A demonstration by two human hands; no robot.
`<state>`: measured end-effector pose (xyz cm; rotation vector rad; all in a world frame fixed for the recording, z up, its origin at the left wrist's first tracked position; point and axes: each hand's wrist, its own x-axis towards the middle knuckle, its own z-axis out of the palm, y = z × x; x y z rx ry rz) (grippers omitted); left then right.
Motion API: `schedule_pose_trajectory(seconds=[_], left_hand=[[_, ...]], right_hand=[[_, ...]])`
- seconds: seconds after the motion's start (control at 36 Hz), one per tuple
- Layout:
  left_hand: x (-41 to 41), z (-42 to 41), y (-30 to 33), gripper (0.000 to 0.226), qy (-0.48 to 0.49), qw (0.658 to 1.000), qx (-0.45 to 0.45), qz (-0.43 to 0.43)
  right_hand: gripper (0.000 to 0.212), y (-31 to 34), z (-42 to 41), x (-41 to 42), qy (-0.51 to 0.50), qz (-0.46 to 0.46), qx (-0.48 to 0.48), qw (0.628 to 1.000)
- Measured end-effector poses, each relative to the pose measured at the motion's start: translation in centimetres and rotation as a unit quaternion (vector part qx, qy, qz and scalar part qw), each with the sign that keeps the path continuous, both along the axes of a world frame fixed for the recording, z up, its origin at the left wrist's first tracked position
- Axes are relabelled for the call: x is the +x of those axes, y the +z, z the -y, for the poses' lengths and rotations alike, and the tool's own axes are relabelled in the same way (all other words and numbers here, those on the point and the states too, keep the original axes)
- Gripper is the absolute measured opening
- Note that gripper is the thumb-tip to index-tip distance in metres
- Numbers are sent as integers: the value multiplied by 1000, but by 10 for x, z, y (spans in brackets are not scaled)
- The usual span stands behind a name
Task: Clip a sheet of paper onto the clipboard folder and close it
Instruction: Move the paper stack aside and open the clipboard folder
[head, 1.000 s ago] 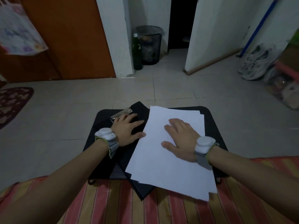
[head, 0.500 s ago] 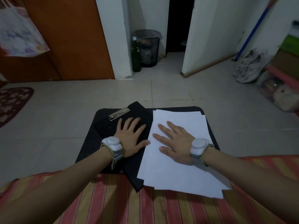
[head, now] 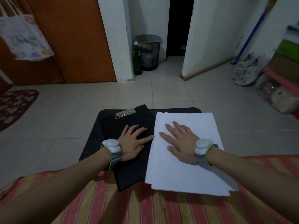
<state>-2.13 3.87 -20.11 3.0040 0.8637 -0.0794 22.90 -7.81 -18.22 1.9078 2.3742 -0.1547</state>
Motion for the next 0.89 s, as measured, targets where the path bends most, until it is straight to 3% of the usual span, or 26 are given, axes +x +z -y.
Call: schedule_pose_trajectory(seconds=[0.28, 0.47, 0.61, 0.78, 0.89], left_hand=[[-20, -13, 3, 58, -30, 999, -1, -44], [-52, -14, 10, 55, 52, 998, -22, 24], [-52, -5, 9, 71, 81, 995, 5, 50], [-52, 3, 2, 70, 95, 995, -6, 34], [-48, 11, 7, 92, 60, 997, 25, 34]], right_hand=[[60, -15, 0, -13, 21, -35, -31, 999], [60, -27, -1, -6, 11, -21, -12, 1000], [61, -30, -9, -6, -2, -21, -5, 1000], [67, -22, -11, -14, 11, -11, 8, 1000], [69, -11, -14, -30, 17, -32, 16, 999]])
